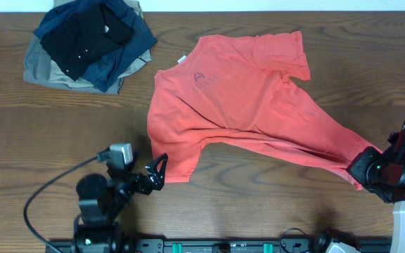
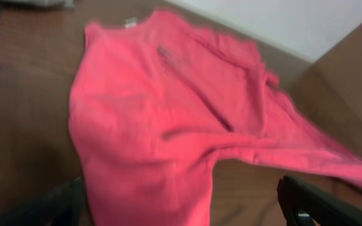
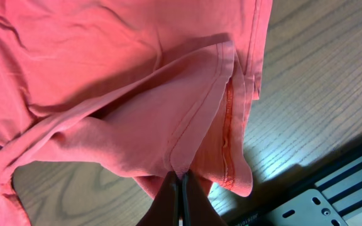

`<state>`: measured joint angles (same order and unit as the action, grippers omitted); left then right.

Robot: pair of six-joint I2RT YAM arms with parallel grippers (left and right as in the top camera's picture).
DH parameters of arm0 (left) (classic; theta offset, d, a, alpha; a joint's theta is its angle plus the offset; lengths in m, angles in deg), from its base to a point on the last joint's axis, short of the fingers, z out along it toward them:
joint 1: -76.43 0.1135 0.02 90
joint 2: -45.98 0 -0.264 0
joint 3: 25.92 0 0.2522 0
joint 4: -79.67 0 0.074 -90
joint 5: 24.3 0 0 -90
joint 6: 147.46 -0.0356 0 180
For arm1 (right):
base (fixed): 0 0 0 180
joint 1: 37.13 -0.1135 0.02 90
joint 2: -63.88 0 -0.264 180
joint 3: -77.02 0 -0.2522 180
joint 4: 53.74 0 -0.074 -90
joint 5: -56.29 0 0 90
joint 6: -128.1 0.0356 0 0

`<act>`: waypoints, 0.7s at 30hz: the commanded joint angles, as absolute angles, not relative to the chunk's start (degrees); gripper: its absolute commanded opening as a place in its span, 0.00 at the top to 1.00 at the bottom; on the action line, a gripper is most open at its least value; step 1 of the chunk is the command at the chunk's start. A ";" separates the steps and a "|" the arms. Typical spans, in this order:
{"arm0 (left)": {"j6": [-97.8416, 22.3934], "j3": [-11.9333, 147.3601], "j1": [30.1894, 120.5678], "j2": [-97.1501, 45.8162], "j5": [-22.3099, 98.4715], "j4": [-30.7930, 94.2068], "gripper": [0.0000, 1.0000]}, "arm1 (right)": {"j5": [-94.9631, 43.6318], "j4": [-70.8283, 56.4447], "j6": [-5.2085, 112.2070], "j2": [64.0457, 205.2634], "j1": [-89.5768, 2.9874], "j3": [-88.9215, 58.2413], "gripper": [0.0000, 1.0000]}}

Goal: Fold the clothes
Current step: 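Reach the left gripper to the shirt's left hem and grasp it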

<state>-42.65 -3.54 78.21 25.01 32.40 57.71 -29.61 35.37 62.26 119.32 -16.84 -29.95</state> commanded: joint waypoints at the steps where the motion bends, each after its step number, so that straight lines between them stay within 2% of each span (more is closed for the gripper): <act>1: -50.11 6.43 77.95 15.96 30.17 53.14 0.02 | -29.57 35.27 63.09 119.06 -15.98 -30.00 0.99; 8: -55.33 24.72 77.95 -4.26 30.32 37.14 0.02 | -29.57 35.27 63.09 119.06 -15.98 -30.00 0.99; 14: -53.28 28.15 77.95 -13.63 30.10 36.37 0.02 | -29.59 35.42 62.40 119.06 -15.98 -30.00 0.99; 21: -50.91 28.57 77.38 -17.09 33.23 32.88 0.02 | -29.59 35.20 62.40 119.06 -15.98 -30.00 0.99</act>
<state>-51.72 27.30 78.03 -16.96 31.57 34.28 -29.59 35.35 62.24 119.32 -16.73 -30.04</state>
